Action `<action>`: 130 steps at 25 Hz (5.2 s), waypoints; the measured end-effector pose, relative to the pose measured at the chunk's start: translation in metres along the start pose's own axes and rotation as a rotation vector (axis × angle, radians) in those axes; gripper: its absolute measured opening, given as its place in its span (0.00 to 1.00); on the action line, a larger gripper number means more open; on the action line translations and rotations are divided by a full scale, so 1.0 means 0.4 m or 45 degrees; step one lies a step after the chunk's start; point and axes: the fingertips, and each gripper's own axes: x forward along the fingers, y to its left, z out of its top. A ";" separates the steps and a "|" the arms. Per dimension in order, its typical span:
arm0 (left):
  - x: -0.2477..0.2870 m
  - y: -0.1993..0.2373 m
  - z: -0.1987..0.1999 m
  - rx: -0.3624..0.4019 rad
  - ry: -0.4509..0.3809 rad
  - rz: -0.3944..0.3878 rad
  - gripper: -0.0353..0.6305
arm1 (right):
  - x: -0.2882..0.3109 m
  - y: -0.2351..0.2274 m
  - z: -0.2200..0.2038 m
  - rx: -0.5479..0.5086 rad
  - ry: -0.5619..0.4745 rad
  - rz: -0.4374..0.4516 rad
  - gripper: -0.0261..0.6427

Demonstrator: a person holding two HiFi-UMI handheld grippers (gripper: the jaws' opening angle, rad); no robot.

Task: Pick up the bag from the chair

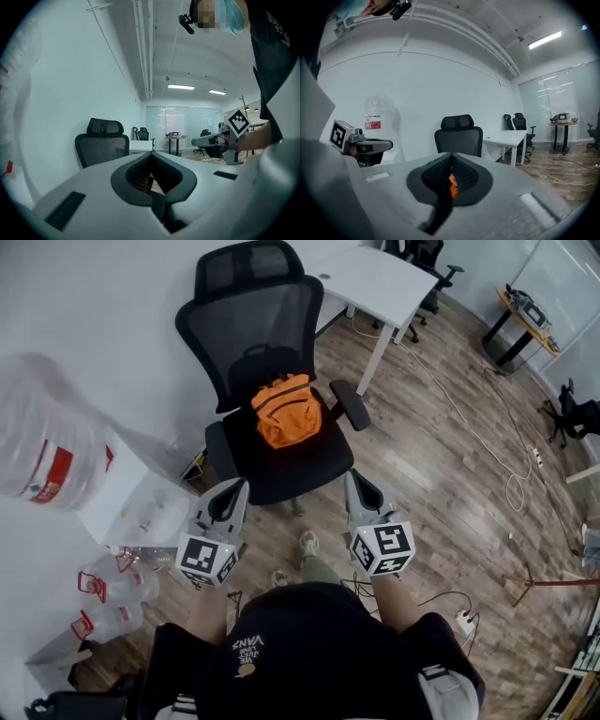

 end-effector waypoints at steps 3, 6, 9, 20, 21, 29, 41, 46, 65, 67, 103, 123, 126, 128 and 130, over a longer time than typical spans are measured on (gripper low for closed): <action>0.047 0.012 -0.001 -0.003 0.006 0.011 0.06 | 0.035 -0.035 -0.001 -0.008 0.013 0.002 0.04; 0.094 0.030 0.000 0.001 0.006 0.022 0.06 | 0.076 -0.071 0.000 -0.010 0.023 0.009 0.04; 0.141 0.048 0.001 -0.003 0.008 0.038 0.06 | 0.115 -0.110 0.007 -0.006 0.022 0.016 0.04; 0.290 0.070 0.010 0.000 0.003 0.089 0.06 | 0.228 -0.222 0.012 -0.007 0.028 0.088 0.04; 0.298 0.070 0.010 0.001 0.002 0.097 0.06 | 0.235 -0.230 0.013 -0.010 0.027 0.095 0.04; 0.329 0.074 0.012 0.000 -0.002 0.151 0.06 | 0.269 -0.267 0.024 -0.015 0.015 0.136 0.04; 0.383 0.128 0.019 -0.005 0.009 0.138 0.06 | 0.332 -0.284 0.043 -0.015 0.013 0.117 0.04; 0.418 0.174 0.021 -0.005 0.011 0.122 0.06 | 0.386 -0.280 0.051 -0.022 0.020 0.119 0.04; 0.546 0.357 -0.028 -0.035 0.051 0.100 0.06 | 0.629 -0.298 0.071 -0.018 0.022 0.100 0.04; 0.557 0.373 -0.034 -0.036 0.051 0.098 0.06 | 0.647 -0.302 0.066 -0.015 0.026 0.094 0.04; 0.711 0.520 -0.331 -0.130 0.139 0.106 0.06 | 0.928 -0.348 -0.155 -0.024 0.111 0.085 0.04; 0.723 0.576 -0.517 -0.227 0.239 0.160 0.06 | 1.013 -0.346 -0.364 -0.010 0.281 0.104 0.04; 0.724 0.580 -0.541 -0.236 0.250 0.167 0.06 | 1.018 -0.346 -0.392 -0.014 0.306 0.107 0.04; 0.726 0.581 -0.556 -0.246 0.263 0.164 0.06 | 1.021 -0.347 -0.408 -0.012 0.319 0.107 0.04; 0.730 0.580 -0.572 -0.255 0.274 0.160 0.06 | 1.025 -0.350 -0.423 -0.007 0.329 0.107 0.04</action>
